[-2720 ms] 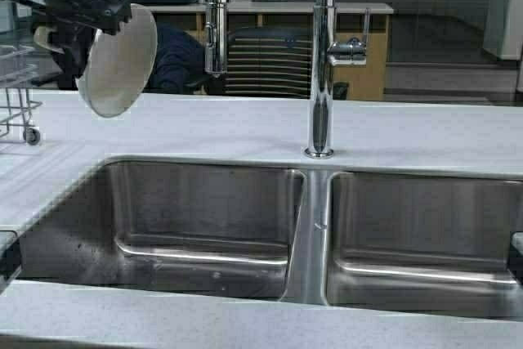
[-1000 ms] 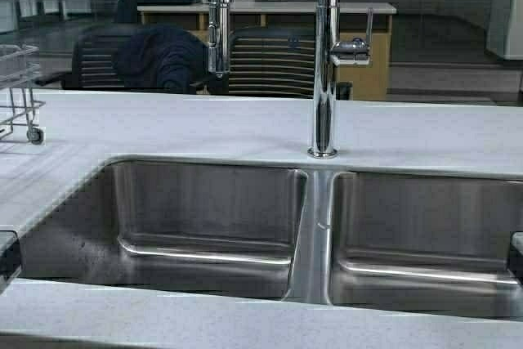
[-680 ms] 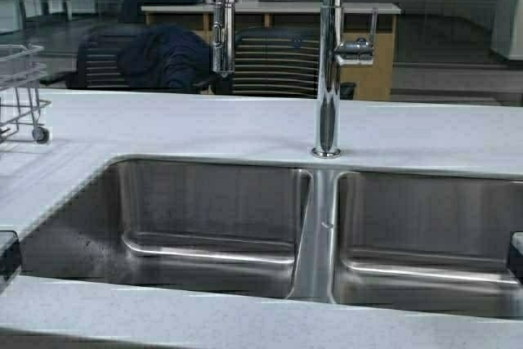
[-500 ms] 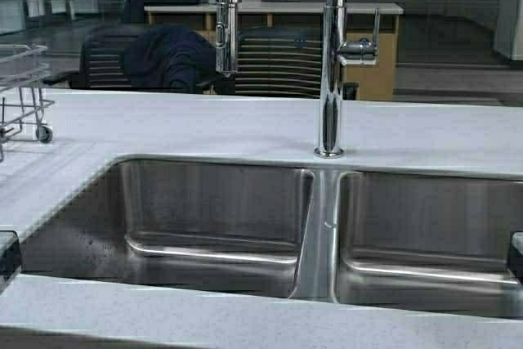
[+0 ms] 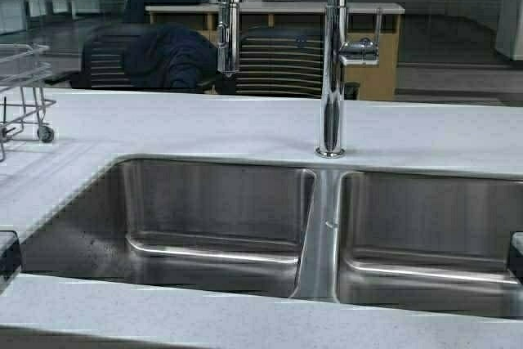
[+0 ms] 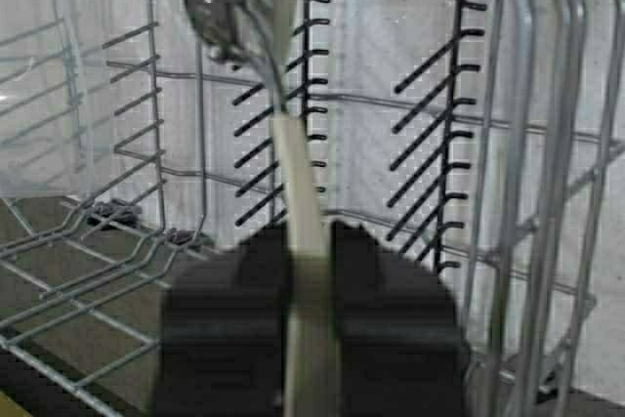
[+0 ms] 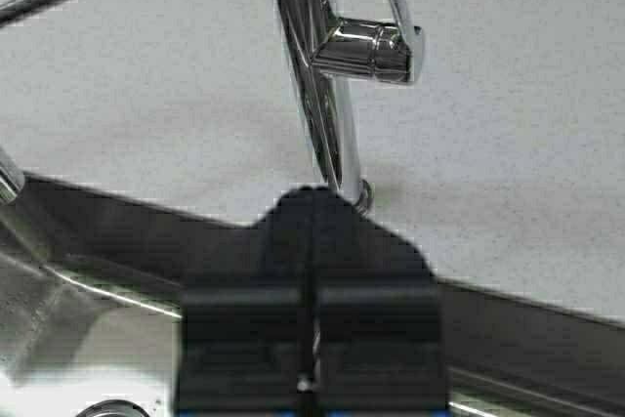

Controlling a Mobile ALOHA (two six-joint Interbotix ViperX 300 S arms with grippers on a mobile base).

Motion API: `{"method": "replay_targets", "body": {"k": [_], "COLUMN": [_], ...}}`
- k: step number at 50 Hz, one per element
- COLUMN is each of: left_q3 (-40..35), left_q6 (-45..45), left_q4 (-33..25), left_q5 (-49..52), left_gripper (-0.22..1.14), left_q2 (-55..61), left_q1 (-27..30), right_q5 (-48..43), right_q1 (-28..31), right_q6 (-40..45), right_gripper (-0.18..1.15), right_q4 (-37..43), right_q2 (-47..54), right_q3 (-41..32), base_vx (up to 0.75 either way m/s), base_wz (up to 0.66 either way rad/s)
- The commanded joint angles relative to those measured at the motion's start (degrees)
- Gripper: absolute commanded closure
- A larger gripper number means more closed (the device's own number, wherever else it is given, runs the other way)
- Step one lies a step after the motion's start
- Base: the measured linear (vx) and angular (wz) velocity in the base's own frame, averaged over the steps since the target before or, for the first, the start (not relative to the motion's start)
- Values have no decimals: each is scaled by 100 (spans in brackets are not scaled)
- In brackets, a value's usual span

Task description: Wash the pan

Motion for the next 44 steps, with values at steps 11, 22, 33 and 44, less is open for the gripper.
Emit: {"method": "replay_targets", "body": {"k": [11,22,33,44], "left_q3": [-396,-466,-475,-571], "left_q6": [-237,-527,-510,-554], "left_q4": [35,70,62,62], "left_q5": [-26,-26,-26,-26], "left_gripper": [89,86,46,-5], "left_q2": [123,211,396,448], "left_q1": [123,123,132,123], "right_q5": [-62,-79,-88,-88], "right_q1": [9,9,9,9], "right_q6": [-26,-26,-44,-44], "right_gripper": [90,90,90,90], "right_q4": [18,18,9,9], "right_q2": [9,79,79,79], "right_q3": [-70,-70,-70,-70], "base_vx": [0,0,0,0], "base_wz": [0,0,0,0]}}
